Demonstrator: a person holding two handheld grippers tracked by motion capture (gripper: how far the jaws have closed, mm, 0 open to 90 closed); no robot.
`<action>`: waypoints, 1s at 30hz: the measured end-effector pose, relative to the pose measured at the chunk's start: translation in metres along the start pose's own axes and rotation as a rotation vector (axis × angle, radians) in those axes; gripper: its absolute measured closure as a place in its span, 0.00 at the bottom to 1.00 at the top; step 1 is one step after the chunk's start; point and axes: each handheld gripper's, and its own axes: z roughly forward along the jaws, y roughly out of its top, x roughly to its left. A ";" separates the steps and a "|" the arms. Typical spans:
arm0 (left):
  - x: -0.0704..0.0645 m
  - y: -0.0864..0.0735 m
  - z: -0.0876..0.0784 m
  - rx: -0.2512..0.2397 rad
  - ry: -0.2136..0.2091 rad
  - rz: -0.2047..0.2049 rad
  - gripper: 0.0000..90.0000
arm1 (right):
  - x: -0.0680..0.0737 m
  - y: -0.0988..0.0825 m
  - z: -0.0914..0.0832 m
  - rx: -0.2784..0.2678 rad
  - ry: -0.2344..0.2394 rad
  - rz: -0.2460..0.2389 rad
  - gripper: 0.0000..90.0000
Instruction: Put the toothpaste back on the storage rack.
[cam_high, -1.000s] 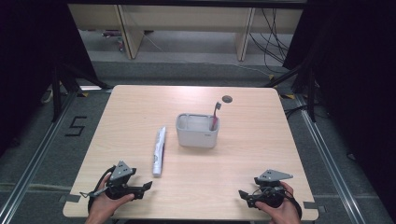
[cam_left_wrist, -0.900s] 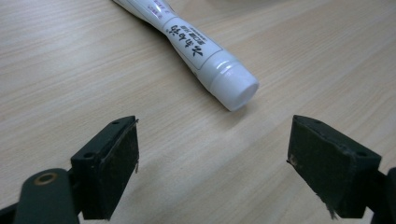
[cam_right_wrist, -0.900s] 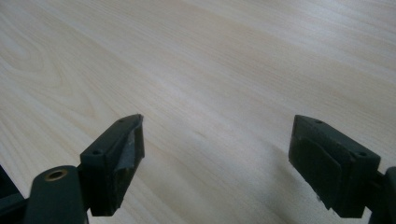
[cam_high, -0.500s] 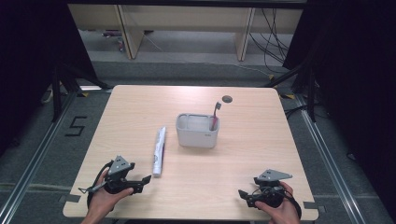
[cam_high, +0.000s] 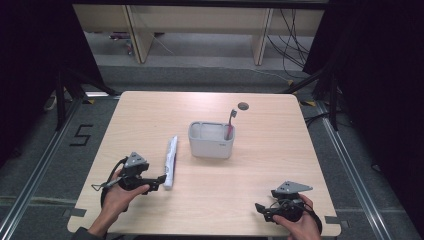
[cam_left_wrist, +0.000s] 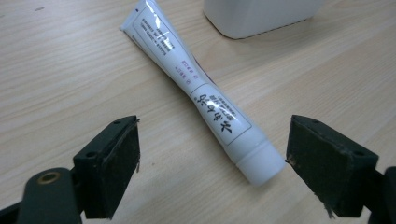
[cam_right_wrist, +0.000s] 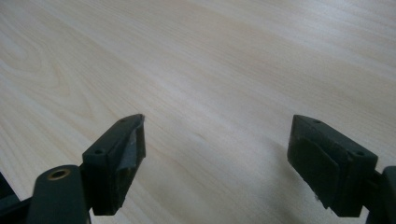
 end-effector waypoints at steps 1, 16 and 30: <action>0.000 0.002 0.002 0.011 0.000 0.008 0.19 | 0.001 0.000 0.000 0.006 -0.001 0.006 0.23; 0.007 0.030 0.033 0.108 -0.001 -0.024 0.29 | 0.002 0.001 -0.001 0.019 0.011 0.016 0.24; 0.012 0.050 0.053 0.209 0.006 0.006 0.34 | 0.003 0.003 0.000 0.030 0.018 0.001 0.24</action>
